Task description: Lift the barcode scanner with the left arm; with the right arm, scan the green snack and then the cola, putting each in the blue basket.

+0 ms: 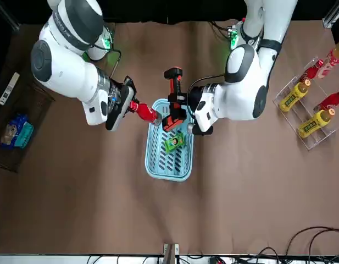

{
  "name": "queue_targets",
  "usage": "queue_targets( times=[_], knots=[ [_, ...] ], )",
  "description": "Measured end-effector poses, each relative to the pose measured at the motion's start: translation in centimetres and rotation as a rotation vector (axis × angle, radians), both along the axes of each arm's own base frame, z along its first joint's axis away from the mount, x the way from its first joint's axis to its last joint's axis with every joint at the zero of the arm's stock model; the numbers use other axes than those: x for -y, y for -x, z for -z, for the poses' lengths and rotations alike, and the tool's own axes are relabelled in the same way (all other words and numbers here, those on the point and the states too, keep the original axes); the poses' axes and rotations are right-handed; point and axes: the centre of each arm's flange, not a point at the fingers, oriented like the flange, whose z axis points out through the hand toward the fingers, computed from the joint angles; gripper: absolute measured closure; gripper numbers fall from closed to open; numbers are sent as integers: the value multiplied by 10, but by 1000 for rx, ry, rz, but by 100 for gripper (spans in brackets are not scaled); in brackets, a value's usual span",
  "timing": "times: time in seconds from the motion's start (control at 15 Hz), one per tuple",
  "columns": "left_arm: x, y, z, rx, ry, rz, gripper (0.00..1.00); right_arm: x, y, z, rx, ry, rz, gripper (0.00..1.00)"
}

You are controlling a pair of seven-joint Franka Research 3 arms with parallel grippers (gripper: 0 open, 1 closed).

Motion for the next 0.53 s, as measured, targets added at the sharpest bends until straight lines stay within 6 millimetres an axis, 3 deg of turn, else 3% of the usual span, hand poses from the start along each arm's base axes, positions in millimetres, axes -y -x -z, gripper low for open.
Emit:
queue_targets(
  times=[0.2,0.53],
  knots=[
    [3,-1,4,12,5,2,66,2,-1,0,-1,2,7,68],
    [29,2,17,50,24,5,66,2,-1,0,-3,2,9,68]
  ],
)
